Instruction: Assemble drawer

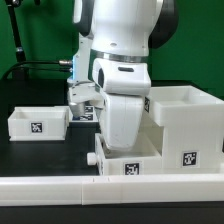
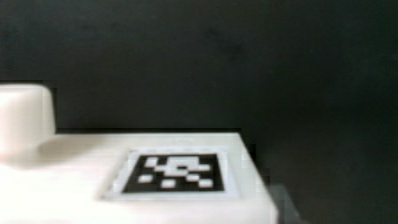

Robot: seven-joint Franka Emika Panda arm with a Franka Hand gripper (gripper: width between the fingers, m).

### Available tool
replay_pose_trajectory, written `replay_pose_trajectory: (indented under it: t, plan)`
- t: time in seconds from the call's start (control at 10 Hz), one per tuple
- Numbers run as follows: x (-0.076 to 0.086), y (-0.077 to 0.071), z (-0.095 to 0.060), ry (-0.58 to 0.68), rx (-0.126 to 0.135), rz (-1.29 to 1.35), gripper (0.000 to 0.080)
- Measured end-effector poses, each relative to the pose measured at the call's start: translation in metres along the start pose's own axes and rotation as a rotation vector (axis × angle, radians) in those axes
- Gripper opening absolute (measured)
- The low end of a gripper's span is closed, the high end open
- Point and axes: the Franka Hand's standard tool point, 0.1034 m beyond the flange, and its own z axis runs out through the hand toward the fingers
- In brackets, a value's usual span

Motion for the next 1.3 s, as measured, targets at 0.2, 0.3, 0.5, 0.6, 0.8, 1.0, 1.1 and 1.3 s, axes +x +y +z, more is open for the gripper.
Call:
replay_pose_trajectory:
  t: [0.2,0.3,0.5,0.6,0.8,1.0,1.1,1.3]
  plan:
    - [-0.0003,-0.0001,0.0001,0.000,0.000,0.001,0.0044]
    - [-0.0008,-0.0001,0.0001,0.000,0.000,0.001,0.0044]
    - [-0.0027,-0.0004,0.0007,0.002,-0.011,-0.037,0.0044]
    - [-0.0035,-0.0021,0.0017,0.003,-0.011,-0.043,0.0044]
    - [-0.0042,-0.0034,0.0026,0.004,-0.009,-0.041,0.0044]
    - [-0.0044,-0.0034,0.0026,0.004,-0.009,-0.039,0.0044]
    - [-0.0042,-0.0034,0.0025,0.004,-0.009,-0.040,0.0044]
    - [0.0001,-0.0020,0.0017,0.005,-0.016,-0.047,0.0044]
